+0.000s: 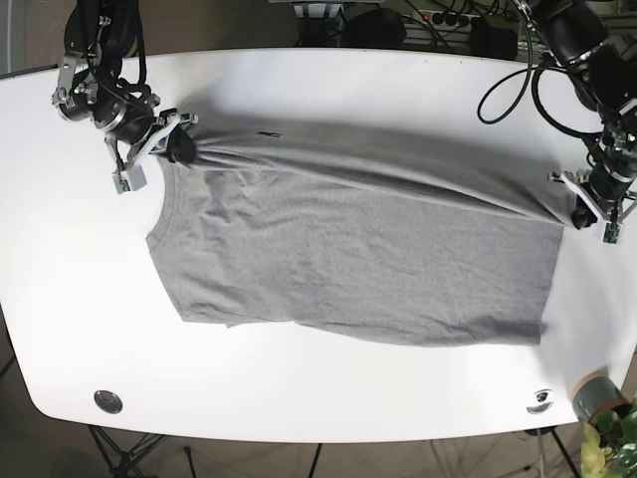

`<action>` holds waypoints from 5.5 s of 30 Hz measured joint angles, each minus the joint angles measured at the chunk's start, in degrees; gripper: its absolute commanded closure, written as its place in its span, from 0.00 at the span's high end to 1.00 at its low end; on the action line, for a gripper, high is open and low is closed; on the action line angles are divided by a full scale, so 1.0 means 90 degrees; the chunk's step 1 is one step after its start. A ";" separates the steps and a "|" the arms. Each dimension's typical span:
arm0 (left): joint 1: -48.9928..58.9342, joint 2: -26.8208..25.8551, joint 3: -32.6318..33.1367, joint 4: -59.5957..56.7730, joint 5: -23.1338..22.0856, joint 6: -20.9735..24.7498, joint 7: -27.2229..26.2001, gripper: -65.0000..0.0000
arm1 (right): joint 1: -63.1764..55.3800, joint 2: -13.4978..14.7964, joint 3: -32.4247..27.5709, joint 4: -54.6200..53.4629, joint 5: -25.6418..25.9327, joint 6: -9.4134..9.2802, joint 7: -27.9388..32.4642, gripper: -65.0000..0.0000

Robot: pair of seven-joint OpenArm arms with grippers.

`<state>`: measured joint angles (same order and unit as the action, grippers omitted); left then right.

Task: Fold the T-shirt properly
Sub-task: 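Lay the grey shirt flat, both grippers holding its hem corners, then release the hem and regrasp the shirt's edge with both grippers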

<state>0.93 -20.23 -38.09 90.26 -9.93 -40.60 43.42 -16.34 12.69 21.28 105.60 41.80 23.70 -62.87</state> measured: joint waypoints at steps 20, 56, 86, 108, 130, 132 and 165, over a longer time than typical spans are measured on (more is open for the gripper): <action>-0.0826 -0.0670 0.1396 -0.2429 0.0119 0.0051 -0.0760 0.37 | 0.0986 -0.0238 0.0017 -0.1151 -0.0503 0.0032 0.0265 0.67; 0.0563 -0.0845 0.1370 -0.2300 0.0112 0.0056 -0.3487 0.62 | -0.0180 -0.0612 0.0345 -0.0170 -0.1605 -0.0114 0.0265 0.62; 0.0070 -0.0828 0.0129 -0.3286 0.0114 0.0019 -0.2280 0.00 | -0.0243 -0.0520 0.0364 -0.0287 -0.1498 -0.0085 0.0291 0.03; 0.1785 -0.0097 -0.0879 -0.0772 0.0095 0.0058 -0.1496 0.21 | -0.1139 0.0015 0.0379 0.0209 -0.1506 0.0160 0.0272 0.04; 0.1392 0.0355 0.0508 -0.0707 0.0100 0.0051 -0.1467 0.58 | -0.0974 -0.0134 0.0391 0.0214 -0.1506 0.0155 0.0267 0.04; 0.1251 0.0374 0.0525 -0.0906 0.0102 0.0051 -0.1472 0.58 | -0.0942 -0.0202 0.0379 0.0214 -0.1494 0.0163 0.0270 0.04; 0.2725 0.0379 -0.0187 -0.0010 -0.0044 -0.0002 -0.1066 0.06 | -0.1433 0.0253 0.0389 0.0304 -0.1438 0.0248 0.0274 0.04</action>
<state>25.45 -16.82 -39.77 90.17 -10.33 -40.62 33.82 -29.23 14.96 24.77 108.33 28.86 25.93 -60.40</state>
